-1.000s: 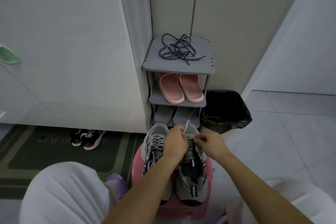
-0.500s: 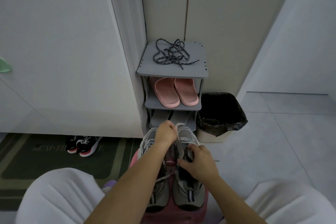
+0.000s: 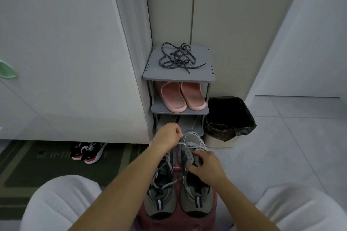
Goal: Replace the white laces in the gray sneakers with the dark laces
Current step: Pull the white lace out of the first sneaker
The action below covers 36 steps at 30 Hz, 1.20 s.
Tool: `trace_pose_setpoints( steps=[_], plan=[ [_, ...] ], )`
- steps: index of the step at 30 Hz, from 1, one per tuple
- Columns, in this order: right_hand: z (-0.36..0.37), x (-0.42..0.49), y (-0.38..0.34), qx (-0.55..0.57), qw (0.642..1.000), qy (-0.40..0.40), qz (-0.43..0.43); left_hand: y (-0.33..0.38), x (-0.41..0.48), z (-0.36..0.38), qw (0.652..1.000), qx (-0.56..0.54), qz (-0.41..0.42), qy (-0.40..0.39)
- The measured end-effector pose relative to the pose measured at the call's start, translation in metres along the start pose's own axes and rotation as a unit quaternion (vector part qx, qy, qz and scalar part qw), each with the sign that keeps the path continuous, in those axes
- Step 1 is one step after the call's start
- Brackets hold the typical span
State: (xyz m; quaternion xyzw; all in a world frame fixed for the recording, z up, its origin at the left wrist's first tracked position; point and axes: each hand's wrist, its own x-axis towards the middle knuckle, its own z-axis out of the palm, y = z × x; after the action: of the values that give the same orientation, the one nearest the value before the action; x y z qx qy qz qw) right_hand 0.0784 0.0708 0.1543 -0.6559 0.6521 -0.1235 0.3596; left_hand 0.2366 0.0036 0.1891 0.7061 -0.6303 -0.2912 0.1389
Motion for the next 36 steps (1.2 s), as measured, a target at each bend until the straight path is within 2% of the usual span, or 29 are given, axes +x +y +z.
trace_pose_setpoints(
  steps=[6,12,17,22,24,27,30,33,36],
  plan=[
    [0.0,0.001,0.001,-0.013,1.0,-0.003,-0.002,-0.007,-0.011,0.028,0.994,0.097,0.013,-0.042],
    [-0.001,0.001,0.002,-0.01,1.0,-0.007,-0.01,-0.001,-0.013,0.025,0.99,0.134,0.026,0.036],
    [-0.001,0.0,0.003,0.0,1.0,0.0,-0.019,-0.003,-0.005,-0.002,0.99,-0.031,-0.033,0.133],
    [0.001,0.0,0.003,0.016,0.999,0.01,-0.026,0.001,0.01,-0.039,0.945,-0.204,-0.062,0.247],
    [0.004,-0.003,0.004,0.02,0.999,0.025,-0.026,0.003,0.01,-0.042,0.952,-0.202,-0.06,0.224],
    [0.014,-0.013,0.007,0.019,0.996,0.077,-0.031,0.002,0.004,-0.027,0.981,-0.146,-0.043,0.122],
    [0.019,-0.018,0.01,0.054,0.993,0.104,-0.008,-0.001,-0.007,-0.005,0.994,-0.092,-0.043,0.036],
    [0.019,-0.017,0.011,0.057,0.994,0.097,-0.001,0.0,-0.016,0.016,0.997,-0.057,-0.044,-0.007],
    [0.018,-0.015,0.011,0.051,0.994,0.092,-0.006,0.003,-0.016,0.033,0.997,-0.058,-0.047,-0.013]
  ],
)
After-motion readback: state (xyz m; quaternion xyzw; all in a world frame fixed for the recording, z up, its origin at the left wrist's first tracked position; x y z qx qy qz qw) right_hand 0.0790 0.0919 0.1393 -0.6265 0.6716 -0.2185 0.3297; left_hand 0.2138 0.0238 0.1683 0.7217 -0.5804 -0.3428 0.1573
